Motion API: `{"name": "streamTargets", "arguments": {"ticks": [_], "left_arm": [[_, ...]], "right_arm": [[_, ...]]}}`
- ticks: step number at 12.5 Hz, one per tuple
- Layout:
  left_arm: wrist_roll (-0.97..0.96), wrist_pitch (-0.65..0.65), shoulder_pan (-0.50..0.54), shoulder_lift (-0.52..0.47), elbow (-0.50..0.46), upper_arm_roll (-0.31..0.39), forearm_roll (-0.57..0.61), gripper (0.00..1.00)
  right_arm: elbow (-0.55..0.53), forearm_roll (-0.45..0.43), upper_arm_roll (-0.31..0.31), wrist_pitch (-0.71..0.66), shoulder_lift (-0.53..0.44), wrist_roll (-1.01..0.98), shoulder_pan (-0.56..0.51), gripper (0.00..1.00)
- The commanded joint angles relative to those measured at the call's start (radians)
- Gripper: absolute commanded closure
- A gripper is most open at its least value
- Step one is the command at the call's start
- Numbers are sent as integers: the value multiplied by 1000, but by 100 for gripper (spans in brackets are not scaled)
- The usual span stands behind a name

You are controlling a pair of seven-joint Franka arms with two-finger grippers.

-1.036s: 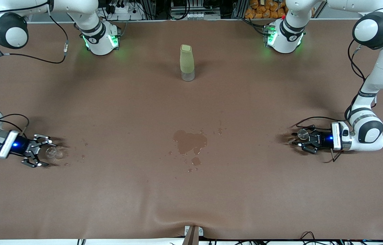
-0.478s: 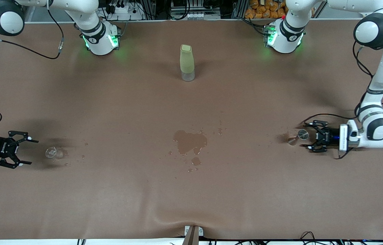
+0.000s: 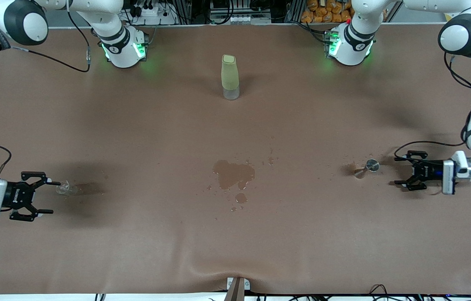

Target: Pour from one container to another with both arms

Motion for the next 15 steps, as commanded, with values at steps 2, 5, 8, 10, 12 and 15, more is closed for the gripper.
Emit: {"name": "streamTargets", "arguments": {"ticks": [2, 5, 8, 10, 12, 15], "left_arm": [[-288, -14, -30, -117, 1, -8, 56, 0], [-551, -14, -85, -247, 1, -9, 107, 0], [-886, -12, -203, -429, 1, -1, 243, 0], [-1079, -9, -270, -511, -1, -6, 346, 0], [-1248, -7, -347, -574, -2, -8, 484, 0], [-1446, -7, -476, -651, -6, -6, 697, 0]], "right_arm": [[-119, -191, -19, 58, -247, 251, 116, 0], [-304, -329, -30, 93, -450, 472, 199, 0], [-442, -433, -31, 93, -616, 628, 229, 0], [-530, -481, -31, 86, -708, 787, 236, 0], [-533, -563, -34, 49, -741, 990, 251, 0], [-530, -618, -76, 9, -759, 1231, 287, 0]]}}
